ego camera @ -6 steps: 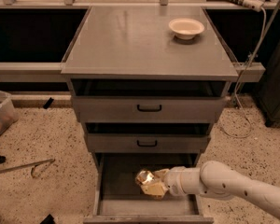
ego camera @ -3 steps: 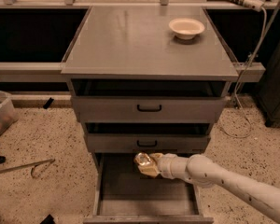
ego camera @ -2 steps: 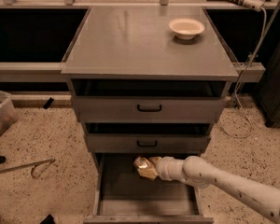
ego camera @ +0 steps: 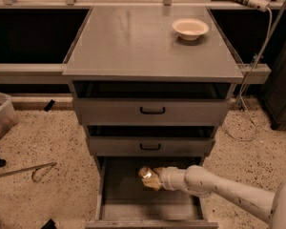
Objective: Place orange can into bottom drawer
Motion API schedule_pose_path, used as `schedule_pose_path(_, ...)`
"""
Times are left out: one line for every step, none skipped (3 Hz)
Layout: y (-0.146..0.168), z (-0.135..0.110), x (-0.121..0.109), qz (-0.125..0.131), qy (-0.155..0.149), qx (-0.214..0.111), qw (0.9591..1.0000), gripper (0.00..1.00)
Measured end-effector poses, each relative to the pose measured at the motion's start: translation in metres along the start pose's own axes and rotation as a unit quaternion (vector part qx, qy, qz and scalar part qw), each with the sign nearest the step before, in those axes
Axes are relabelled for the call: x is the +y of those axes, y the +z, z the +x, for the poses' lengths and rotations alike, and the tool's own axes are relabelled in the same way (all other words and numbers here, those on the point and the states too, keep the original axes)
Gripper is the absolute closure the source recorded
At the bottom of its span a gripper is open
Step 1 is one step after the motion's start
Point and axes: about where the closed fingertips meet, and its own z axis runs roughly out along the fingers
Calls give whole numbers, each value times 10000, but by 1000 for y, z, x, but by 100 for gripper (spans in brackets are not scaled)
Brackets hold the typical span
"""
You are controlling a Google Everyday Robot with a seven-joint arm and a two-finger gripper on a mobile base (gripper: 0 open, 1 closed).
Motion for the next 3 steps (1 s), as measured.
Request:
schedule_pose_path(0, 0, 0, 0, 0, 0, 10000, 100)
schedule_pose_path(24, 36, -1, -191, 58, 288, 9994, 100)
schedule_pose_path(53, 92, -11, -348, 159, 571, 9976, 100)
